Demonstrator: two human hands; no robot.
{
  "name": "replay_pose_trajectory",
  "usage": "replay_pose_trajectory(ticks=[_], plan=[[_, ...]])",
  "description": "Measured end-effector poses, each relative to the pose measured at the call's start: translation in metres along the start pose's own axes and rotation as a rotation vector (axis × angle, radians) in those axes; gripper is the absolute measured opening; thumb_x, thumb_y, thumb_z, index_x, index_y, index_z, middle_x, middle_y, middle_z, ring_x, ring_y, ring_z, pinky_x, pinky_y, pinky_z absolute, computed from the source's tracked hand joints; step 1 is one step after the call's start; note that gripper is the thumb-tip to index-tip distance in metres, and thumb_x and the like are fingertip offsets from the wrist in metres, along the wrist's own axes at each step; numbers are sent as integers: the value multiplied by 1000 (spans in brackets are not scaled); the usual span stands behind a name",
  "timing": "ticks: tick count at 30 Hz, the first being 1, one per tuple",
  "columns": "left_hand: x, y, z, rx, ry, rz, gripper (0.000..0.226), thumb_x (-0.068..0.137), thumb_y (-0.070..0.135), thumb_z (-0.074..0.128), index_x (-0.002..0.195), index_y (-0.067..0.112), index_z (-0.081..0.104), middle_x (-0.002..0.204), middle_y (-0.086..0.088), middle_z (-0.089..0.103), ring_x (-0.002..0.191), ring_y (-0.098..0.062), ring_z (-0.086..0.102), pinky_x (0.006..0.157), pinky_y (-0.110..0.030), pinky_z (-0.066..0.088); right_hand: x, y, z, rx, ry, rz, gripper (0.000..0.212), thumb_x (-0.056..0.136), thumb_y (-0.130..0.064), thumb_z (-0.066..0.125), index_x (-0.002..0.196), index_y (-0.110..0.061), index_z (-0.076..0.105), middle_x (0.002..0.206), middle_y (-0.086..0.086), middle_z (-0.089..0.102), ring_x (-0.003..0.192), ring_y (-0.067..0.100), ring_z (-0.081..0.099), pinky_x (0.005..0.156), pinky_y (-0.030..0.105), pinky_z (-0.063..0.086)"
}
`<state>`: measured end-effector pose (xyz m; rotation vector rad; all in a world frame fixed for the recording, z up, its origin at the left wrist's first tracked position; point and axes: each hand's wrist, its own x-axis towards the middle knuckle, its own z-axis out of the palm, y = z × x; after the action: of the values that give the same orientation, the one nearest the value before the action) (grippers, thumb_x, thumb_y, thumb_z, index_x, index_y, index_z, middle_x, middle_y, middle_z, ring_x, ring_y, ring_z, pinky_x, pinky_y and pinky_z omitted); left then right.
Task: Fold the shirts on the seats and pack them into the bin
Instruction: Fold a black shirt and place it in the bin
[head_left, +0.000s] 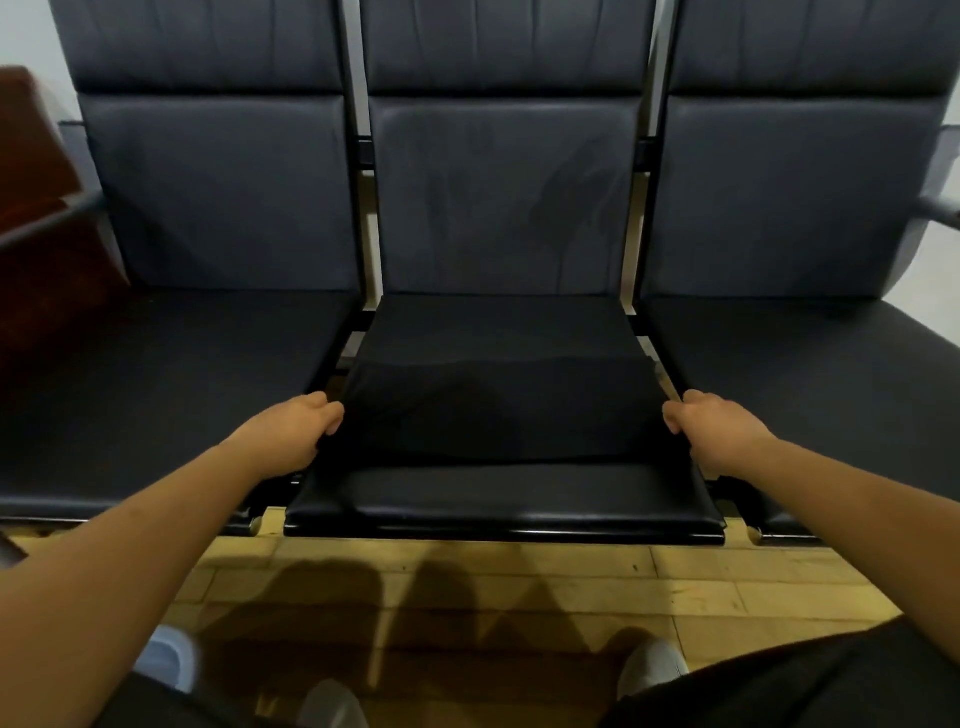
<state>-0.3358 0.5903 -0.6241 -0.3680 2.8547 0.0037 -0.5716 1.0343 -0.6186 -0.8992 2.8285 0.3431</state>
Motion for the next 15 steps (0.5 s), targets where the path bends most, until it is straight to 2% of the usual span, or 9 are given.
replay_pose_trajectory(ticks=[1, 3, 6, 8, 9, 12, 13, 15], plan=[[0, -2, -2, -57, -59, -25, 25, 86, 7, 61, 95, 26, 47, 103, 3, 48, 90, -16, 51, 78, -31, 47, -1, 1, -5, -39, -44, 16, 24, 91, -9, 58, 107, -25, 49, 114, 2, 45, 107, 25, 49, 91, 35, 43], [-2, -4, -8, -318, -119, -99, 17, 88, 5, 58, 94, 21, 53, 100, -4, 57, 92, -25, 56, 81, -37, 46, 2, 1, -16, -38, -94, 61, 28, 91, -16, 59, 116, -26, 50, 121, 5, 44, 119, 30, 47, 102, 43, 39], [-1, 2, -14, -658, 100, -238, 4, 96, 17, 57, 96, 17, 60, 93, -8, 66, 89, -26, 62, 76, -35, 46, 13, -13, -27, 256, 20, 136, 29, 91, -19, 58, 119, -18, 54, 126, 11, 45, 116, 34, 50, 101, 47, 44], [8, 8, -12, -708, 223, -367, 18, 100, 32, 57, 106, 14, 59, 98, -9, 68, 88, -23, 63, 76, -35, 48, 25, -35, -26, 456, 125, 160, 33, 94, -22, 56, 125, -11, 55, 134, 16, 46, 115, 37, 53, 101, 48, 47], [13, 12, -11, -717, 237, -415, 29, 99, 37, 58, 115, 13, 56, 107, -10, 66, 94, -24, 62, 80, -37, 48, 30, -48, -25, 500, 157, 153, 37, 95, -25, 55, 129, -9, 53, 135, 18, 46, 117, 38, 53, 102, 48, 46], [28, 27, -7, -810, 188, -477, 66, 97, 46, 61, 146, 8, 38, 144, -14, 50, 127, -32, 52, 99, -41, 44, 43, -93, -22, 515, 195, 76, 49, 99, -36, 52, 141, -10, 46, 141, 17, 45, 127, 38, 48, 106, 47, 43], [34, 30, -6, -858, 176, -489, 74, 96, 48, 61, 150, 5, 33, 148, -16, 46, 132, -34, 49, 102, -41, 42, 47, -107, -21, 509, 196, 40, 54, 101, -40, 50, 145, -10, 42, 146, 17, 42, 132, 37, 45, 109, 48, 41], [46, 33, -5, -913, 172, -505, 80, 94, 54, 62, 149, 3, 34, 146, -17, 48, 130, -35, 51, 102, -42, 44, 54, -129, -19, 488, 176, -29, 63, 103, -48, 46, 153, -12, 33, 159, 15, 29, 144, 35, 33, 116, 48, 34]])
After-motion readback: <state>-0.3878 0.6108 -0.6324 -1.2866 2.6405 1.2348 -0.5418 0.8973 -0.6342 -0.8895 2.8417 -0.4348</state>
